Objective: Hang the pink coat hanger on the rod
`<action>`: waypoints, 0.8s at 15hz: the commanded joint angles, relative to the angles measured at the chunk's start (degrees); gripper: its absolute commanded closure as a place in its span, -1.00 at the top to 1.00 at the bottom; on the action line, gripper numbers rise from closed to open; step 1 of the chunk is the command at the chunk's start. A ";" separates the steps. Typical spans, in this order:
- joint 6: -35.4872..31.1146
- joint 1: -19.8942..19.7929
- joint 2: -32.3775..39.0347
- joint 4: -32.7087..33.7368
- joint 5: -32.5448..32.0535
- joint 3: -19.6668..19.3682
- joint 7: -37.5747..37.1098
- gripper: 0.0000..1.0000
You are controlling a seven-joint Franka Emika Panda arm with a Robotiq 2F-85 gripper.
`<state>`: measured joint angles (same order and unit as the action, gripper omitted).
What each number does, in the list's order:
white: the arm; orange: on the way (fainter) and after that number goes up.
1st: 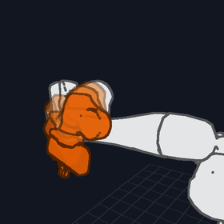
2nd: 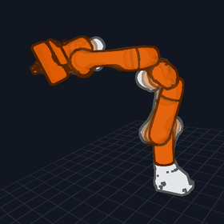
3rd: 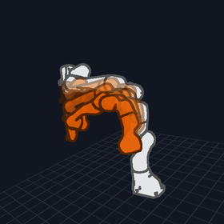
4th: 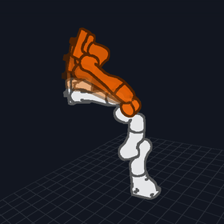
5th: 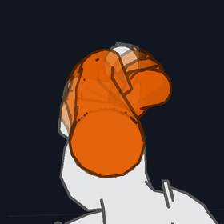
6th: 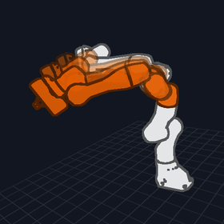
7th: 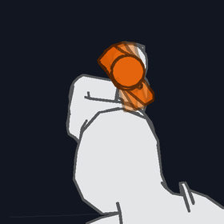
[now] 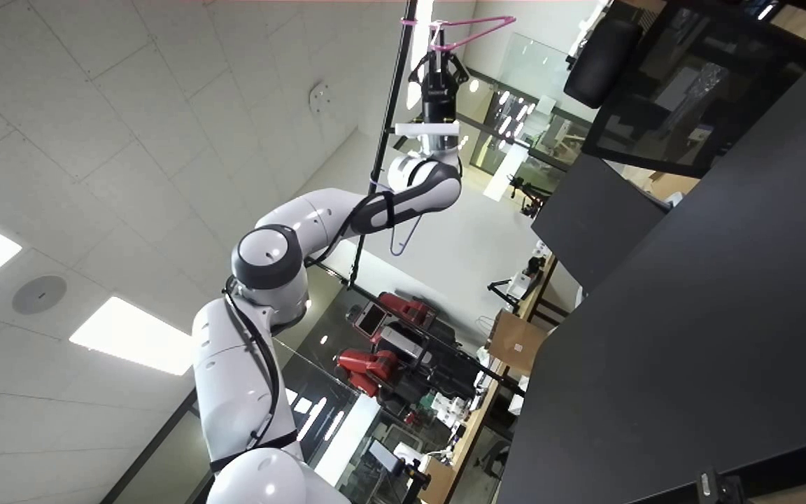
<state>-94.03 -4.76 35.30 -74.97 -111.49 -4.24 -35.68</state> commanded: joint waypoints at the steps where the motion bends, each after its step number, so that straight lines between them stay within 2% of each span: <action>1: -3.89 -0.90 -1.56 0.14 1.20 0.57 0.68 -0.07; 4: -12.10 -1.88 -5.28 -2.98 3.78 1.69 -0.12 0.34; 8: -18.83 -1.21 -9.75 -7.37 5.64 1.52 -0.70 0.91; 10: -20.72 -0.50 -12.64 -10.81 5.35 1.59 -1.36 1.00; 12: -21.73 0.25 -15.97 -15.10 4.70 1.83 -2.13 1.00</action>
<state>-113.76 -5.39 25.86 -81.92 -106.37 -2.66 -35.82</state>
